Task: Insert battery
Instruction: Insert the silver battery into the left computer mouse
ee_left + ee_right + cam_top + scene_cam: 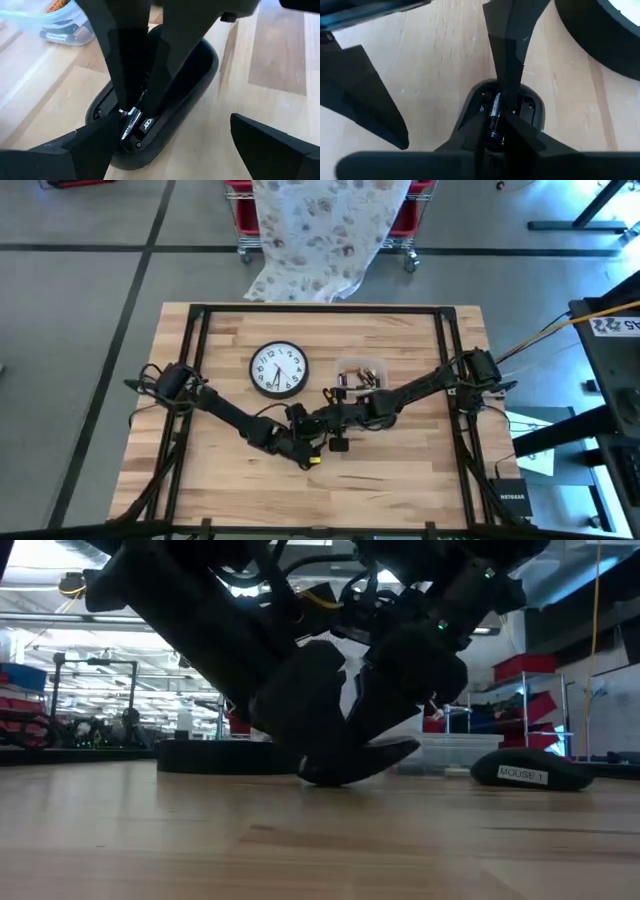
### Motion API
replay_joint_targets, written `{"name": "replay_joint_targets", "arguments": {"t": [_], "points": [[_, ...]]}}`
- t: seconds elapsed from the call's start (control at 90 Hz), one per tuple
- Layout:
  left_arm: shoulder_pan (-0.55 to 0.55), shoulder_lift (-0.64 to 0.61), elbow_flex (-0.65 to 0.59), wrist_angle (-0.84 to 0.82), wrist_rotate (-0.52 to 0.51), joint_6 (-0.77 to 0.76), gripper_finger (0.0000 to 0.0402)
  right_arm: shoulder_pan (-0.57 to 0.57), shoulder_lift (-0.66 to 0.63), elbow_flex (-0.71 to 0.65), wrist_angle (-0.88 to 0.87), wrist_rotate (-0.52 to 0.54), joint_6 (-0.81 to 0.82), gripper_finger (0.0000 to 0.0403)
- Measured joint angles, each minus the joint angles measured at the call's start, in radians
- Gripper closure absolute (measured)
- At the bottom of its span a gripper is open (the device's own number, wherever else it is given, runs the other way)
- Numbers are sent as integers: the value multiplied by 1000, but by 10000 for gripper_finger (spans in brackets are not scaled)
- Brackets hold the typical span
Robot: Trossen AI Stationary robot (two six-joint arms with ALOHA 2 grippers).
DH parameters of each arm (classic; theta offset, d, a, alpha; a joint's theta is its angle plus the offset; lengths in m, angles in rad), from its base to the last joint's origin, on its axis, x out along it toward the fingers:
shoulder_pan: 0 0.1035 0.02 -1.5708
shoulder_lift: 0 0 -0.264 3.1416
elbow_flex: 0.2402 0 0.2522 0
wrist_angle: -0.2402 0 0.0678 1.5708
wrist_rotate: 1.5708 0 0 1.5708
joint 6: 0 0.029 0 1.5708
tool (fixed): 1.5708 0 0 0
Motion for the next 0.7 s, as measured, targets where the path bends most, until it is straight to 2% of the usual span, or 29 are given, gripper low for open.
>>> {"name": "replay_joint_targets", "arguments": {"t": [0.3,0.7], "points": [[0,-1,0,-7,23,-15,47,0,0,0,14,-1,-1,301],[0,3,0,-34,26,-25,47,1,-94,-2,-63,-27,-3,297]]}}
